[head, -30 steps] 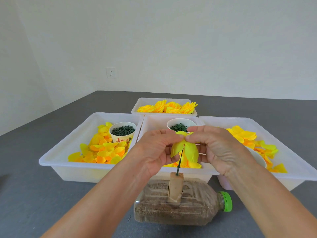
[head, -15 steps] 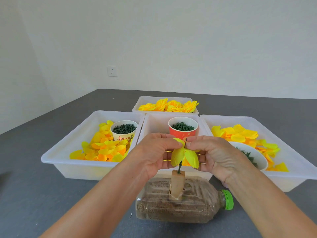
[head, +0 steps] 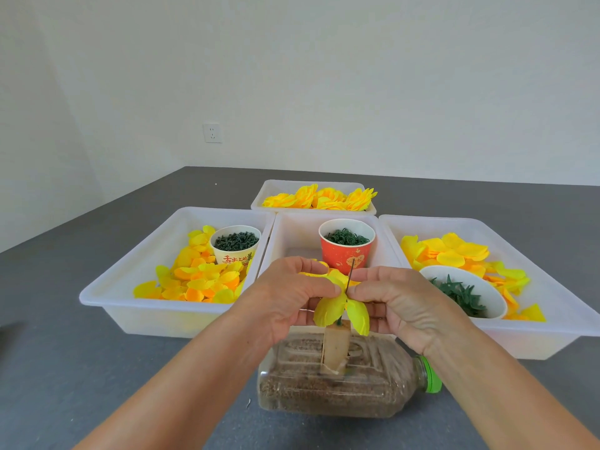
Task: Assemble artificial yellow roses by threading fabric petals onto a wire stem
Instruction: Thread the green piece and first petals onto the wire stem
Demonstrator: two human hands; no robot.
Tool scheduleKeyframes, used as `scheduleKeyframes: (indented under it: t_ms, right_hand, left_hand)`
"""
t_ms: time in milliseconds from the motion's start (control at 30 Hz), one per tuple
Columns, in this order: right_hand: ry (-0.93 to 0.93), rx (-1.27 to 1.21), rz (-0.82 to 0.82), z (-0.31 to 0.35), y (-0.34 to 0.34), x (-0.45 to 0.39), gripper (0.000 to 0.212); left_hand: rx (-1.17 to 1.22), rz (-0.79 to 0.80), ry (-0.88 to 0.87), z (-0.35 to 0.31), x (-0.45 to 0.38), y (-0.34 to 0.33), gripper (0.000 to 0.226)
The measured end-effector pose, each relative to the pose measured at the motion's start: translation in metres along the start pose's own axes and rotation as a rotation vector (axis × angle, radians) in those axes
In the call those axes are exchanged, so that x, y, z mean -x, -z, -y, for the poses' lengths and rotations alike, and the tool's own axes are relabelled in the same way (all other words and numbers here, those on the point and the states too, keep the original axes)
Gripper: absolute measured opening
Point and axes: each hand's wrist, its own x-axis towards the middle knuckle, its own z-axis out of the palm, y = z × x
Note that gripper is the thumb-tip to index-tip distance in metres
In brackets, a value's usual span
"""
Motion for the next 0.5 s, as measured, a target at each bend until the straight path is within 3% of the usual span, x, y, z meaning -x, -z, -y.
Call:
scheduleKeyframes:
  t_ms: [500]
  right_hand:
    - [-0.051, -0.093, 0.059, 0.0000, 0.0024, 0.0007, 0.037]
  left_hand:
    - [-0.007, 0.031, 0.013, 0.0029, -0.0001, 0.0017, 0.036]
